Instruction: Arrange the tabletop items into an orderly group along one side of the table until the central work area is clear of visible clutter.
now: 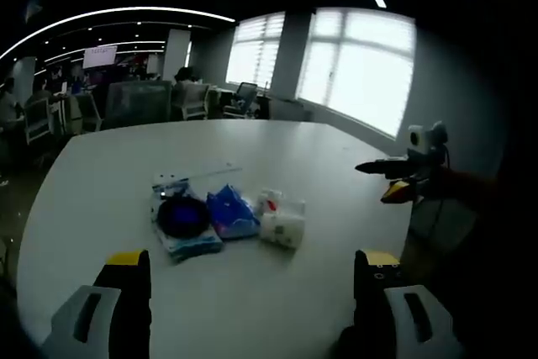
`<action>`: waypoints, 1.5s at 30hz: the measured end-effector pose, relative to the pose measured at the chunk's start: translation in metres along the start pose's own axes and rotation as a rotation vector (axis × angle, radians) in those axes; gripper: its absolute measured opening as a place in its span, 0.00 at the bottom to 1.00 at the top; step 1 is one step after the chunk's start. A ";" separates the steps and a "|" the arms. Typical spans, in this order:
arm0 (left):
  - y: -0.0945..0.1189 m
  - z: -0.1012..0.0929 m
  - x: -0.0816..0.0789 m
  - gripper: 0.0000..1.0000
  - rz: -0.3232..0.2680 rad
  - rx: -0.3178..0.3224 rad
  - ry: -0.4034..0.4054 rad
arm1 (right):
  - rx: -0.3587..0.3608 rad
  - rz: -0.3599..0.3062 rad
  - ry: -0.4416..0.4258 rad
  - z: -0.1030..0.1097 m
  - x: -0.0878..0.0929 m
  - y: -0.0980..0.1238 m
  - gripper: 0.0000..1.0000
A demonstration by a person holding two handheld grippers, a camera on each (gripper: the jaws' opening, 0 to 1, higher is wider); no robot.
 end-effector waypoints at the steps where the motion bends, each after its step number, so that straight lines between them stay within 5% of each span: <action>1: 0.000 0.000 0.000 1.00 0.000 0.000 -0.001 | 0.000 0.001 0.000 0.000 0.000 0.000 1.00; 45: 0.009 0.007 0.001 1.00 -0.006 -0.022 0.000 | 0.007 -0.004 0.003 0.004 0.001 0.003 1.00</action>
Point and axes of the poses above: the point that each gripper's makers call its tool centre point, and the gripper's own axes: y roughly backward along the fingers, z roughly to its left, x roughly out of its underside, the point moved 3 cm from there along y, roughly backward along the fingers, and after that the axes turned 4 degrees about -x, right-handed, at the moved point
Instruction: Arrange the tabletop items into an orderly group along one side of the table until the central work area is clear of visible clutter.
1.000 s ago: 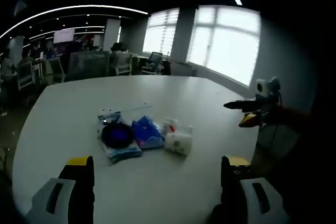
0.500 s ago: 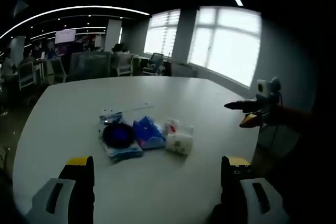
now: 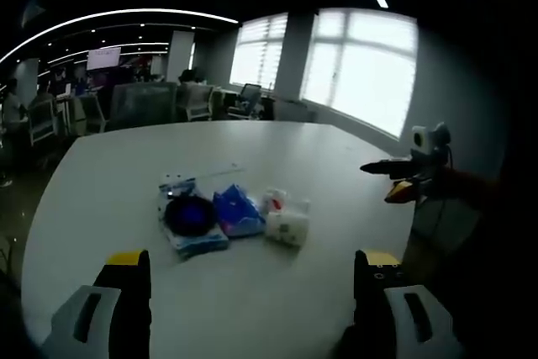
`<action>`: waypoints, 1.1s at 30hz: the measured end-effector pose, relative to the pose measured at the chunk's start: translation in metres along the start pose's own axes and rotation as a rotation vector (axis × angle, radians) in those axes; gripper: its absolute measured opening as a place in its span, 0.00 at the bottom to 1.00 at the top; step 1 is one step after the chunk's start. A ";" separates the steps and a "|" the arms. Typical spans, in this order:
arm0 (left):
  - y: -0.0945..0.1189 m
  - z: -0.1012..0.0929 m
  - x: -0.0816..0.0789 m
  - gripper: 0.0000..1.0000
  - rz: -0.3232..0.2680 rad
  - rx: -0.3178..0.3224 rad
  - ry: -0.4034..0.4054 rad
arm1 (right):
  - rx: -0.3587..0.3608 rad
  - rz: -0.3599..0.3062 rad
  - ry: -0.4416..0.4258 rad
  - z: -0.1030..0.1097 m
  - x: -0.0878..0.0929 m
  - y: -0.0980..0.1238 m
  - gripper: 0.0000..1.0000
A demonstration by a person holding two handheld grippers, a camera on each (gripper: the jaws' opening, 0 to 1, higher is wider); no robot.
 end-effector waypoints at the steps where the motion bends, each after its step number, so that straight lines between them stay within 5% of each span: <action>1: 0.000 0.000 0.000 1.00 0.001 0.000 -0.002 | 0.000 0.000 0.000 0.000 0.000 0.000 1.00; 33: -0.011 -0.006 0.003 0.99 0.049 -0.032 0.014 | -0.048 0.011 0.041 -0.001 -0.015 -0.014 0.99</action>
Point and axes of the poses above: the point that each gripper's makers call its tool centre point, and the gripper's own axes: y roughly backward along the fingers, z roughly to its left, x roughly out of its underside, the point moved 3 cm from there along y, roughly backward along the fingers, and after that the axes turned 4 degrees about -x, right-handed, at the moved point
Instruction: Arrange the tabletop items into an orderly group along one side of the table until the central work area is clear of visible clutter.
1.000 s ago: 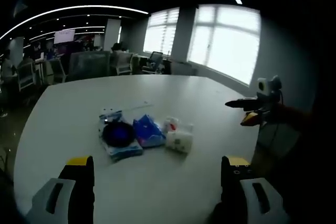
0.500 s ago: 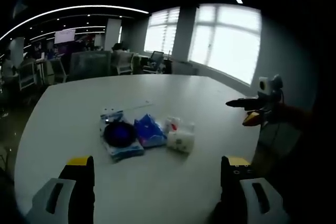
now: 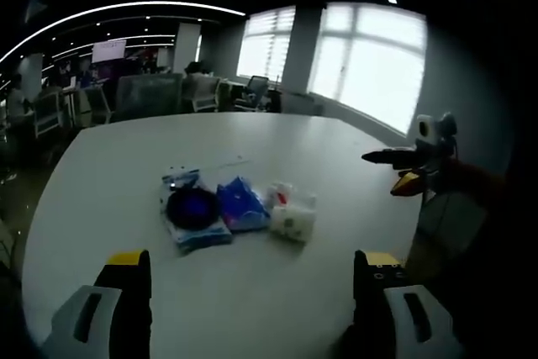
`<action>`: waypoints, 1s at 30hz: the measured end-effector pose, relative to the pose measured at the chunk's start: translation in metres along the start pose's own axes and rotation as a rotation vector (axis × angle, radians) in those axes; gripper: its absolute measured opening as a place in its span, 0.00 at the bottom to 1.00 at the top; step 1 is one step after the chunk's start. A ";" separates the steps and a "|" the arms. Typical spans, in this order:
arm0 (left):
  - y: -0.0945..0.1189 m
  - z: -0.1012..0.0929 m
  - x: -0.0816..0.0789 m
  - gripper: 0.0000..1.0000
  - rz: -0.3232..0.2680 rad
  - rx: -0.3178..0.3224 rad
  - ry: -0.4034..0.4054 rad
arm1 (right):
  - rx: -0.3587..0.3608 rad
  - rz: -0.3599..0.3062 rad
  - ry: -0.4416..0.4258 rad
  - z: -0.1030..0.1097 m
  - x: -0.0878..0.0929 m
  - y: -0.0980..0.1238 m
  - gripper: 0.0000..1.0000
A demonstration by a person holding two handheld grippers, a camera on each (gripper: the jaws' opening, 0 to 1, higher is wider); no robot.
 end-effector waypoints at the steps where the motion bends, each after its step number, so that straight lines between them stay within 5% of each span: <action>1: -0.001 0.001 0.002 0.99 0.002 -0.002 -0.004 | 0.000 -0.001 0.000 -0.001 -0.001 -0.001 0.99; 16: -0.006 0.000 0.010 0.93 0.044 -0.066 0.011 | -0.044 -0.001 0.034 -0.010 -0.017 -0.017 0.96; 30: -0.016 0.007 0.015 0.79 0.065 -0.111 0.178 | -0.155 -0.020 0.082 -0.009 -0.059 -0.045 0.91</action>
Point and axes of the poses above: the point that each gripper's makers call its tool centre point, and the gripper's own axes: y roughly backward along the fingers, z roughly to its left, x roughly out of its underside, the point moved 3 cm from there along y, roughly backward along the fingers, and after that the axes turned 4 degrees about -x, right-handed, at the moved point
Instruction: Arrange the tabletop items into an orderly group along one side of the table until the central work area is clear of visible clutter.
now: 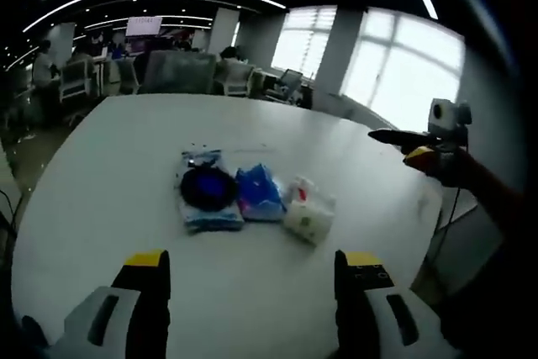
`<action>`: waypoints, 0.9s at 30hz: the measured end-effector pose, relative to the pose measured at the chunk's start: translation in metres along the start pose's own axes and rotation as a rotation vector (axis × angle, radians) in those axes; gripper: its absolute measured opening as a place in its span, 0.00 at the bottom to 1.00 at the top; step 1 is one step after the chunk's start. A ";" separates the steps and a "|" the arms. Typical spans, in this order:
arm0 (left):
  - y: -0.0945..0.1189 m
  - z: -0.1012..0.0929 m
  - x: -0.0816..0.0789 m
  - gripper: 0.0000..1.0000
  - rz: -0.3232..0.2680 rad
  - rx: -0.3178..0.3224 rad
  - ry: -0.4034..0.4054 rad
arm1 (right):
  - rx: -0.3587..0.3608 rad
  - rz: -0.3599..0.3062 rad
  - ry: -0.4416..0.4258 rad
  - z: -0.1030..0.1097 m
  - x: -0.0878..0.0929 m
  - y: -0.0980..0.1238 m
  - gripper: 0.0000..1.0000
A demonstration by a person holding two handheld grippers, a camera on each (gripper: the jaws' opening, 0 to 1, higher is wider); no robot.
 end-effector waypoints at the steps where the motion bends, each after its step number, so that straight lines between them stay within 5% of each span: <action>1: -0.001 0.000 0.000 0.78 0.000 0.001 0.012 | -0.005 0.004 0.011 -0.001 -0.003 -0.002 0.90; 27: -0.027 0.002 -0.027 0.69 -0.064 -0.058 0.248 | -0.138 0.041 0.149 -0.038 -0.068 -0.072 0.79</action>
Point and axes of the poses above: the point that each gripper's makers call its tool centre point, and the gripper's own axes: y roughly backward along the fingers, z roughly to its left, x roughly out of its underside, the point moved 3 cm from there along y, roughly backward along the fingers, and after that the axes turned 4 degrees about -x, right-handed, at the moved point
